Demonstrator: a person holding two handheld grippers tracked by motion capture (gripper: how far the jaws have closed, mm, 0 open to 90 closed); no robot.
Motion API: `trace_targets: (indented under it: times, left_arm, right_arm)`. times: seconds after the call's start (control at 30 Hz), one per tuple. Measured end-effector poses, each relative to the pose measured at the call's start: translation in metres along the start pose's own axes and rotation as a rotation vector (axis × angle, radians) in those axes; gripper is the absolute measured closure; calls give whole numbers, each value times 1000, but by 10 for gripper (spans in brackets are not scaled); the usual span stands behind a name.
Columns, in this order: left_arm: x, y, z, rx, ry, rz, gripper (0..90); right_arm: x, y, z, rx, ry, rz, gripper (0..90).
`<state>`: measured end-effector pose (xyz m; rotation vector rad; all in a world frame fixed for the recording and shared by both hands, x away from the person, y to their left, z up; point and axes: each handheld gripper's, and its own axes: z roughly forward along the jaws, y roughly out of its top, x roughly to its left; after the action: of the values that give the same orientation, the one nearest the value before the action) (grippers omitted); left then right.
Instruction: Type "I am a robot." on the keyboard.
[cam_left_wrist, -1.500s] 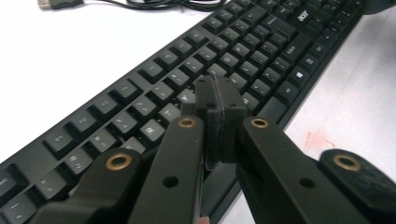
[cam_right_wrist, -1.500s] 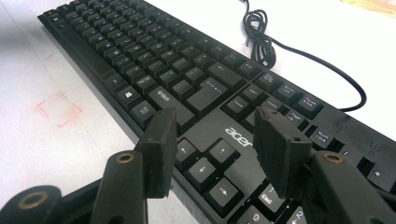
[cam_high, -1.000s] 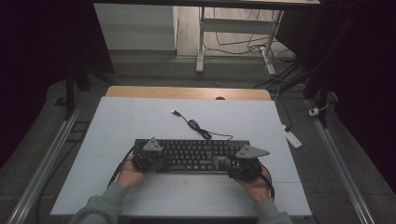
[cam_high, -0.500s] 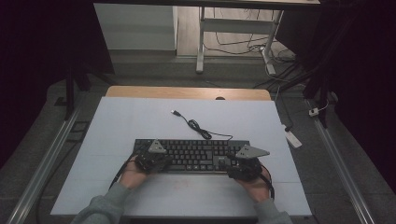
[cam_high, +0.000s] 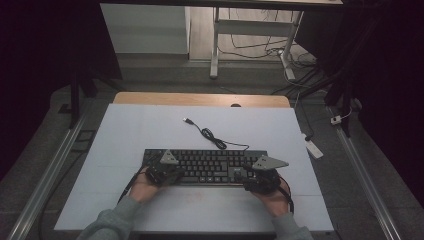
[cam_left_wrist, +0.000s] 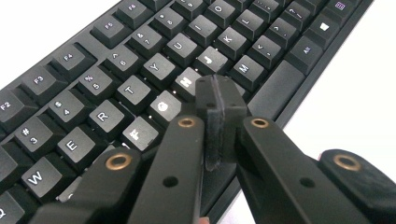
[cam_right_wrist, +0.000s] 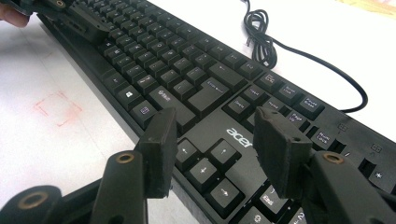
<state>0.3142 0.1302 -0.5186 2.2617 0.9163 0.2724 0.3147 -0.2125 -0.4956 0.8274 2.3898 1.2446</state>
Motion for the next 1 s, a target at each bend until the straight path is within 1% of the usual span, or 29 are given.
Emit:
trace_targets:
  times: [0.03, 0.13, 0.2, 0.27, 0.37, 0.4, 0.5, 0.6, 0.67, 0.77, 1.0]
  left_arm:
    - [0, 0, -1, -6, -1, 2, 889]
    - [3, 0, -7, -44, -10, -9, 885]
    - [5, 1, -13, -74, -20, -22, 846]
    - [8, 1, -19, -102, -25, -40, 765]
    - [13, 0, -28, -142, -18, -76, 600]
    - [14, 0, -30, -149, -16, -83, 550]
    - [18, -1, -35, -169, -6, -108, 457]
    - [22, -2, -39, -177, -6, -123, 409]
    - [24, -3, -41, -176, -13, -131, 384]
    - [25, -3, -42, -176, -5, -140, 350]
    - [27, -3, -44, -170, -7, -143, 285]
  right_arm:
    - [0, 0, 0, -1, 0, 0, 498]
    - [0, 0, 0, -6, -2, -1, 497]
    - [0, 0, -1, -2, -6, -1, 498]
    - [0, 0, -1, -1, -6, -1, 498]
    - [0, 0, 0, -3, -3, -2, 497]
    - [0, 0, 0, -4, -1, -2, 497]
    - [1, 0, 0, 0, -2, -2, 498]
    - [0, -1, 1, 3, -2, -7, 497]
    - [0, -1, 1, 5, -3, -8, 498]
    - [0, -1, 1, 2, -4, -2, 498]
    - [0, -1, 0, -2, -3, -3, 498]
